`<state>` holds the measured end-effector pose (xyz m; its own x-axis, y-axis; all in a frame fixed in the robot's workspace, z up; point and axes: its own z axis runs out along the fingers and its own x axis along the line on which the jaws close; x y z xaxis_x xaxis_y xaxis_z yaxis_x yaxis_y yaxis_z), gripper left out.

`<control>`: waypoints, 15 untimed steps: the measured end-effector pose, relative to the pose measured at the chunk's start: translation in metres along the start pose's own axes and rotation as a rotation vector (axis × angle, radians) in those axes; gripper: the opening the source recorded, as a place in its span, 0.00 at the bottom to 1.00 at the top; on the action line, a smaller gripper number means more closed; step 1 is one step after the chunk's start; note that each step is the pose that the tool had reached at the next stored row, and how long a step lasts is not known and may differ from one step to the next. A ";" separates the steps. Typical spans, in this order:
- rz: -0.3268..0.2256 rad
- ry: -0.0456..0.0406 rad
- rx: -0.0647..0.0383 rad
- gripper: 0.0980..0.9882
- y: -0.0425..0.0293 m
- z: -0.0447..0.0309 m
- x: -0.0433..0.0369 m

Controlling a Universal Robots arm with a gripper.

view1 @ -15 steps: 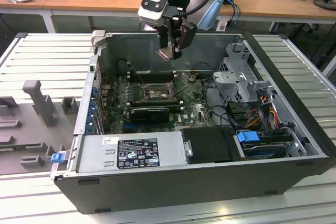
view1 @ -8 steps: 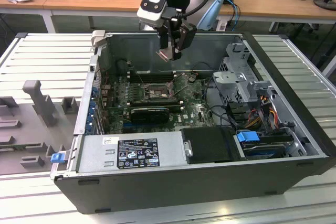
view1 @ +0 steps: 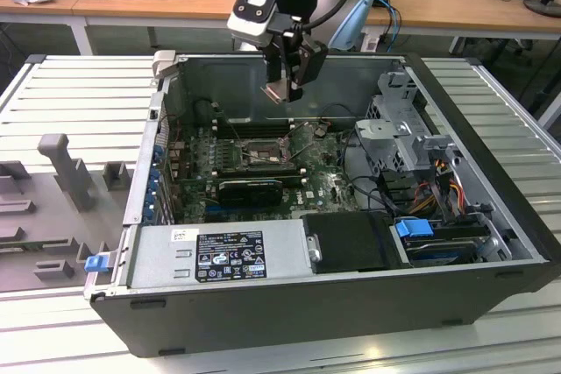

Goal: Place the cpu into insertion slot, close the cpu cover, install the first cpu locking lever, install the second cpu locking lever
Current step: 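Place the cpu into insertion slot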

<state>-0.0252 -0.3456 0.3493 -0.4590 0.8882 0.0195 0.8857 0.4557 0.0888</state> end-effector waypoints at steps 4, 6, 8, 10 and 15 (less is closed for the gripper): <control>0.015 -0.0013 0.000 0.48 -0.0001 0.0011 0.0000; 0.023 -0.0021 0.000 0.48 -0.0002 0.0018 0.0000; 0.028 -0.0025 -0.001 0.48 -0.0002 0.0022 -0.0001; 0.033 -0.0030 -0.001 0.48 -0.0002 0.0028 -0.0001; 0.045 -0.0040 -0.001 0.48 -0.0003 0.0040 -0.0001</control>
<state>-0.0252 -0.3456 0.3452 -0.4185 0.9080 0.0195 0.9053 0.4154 0.0889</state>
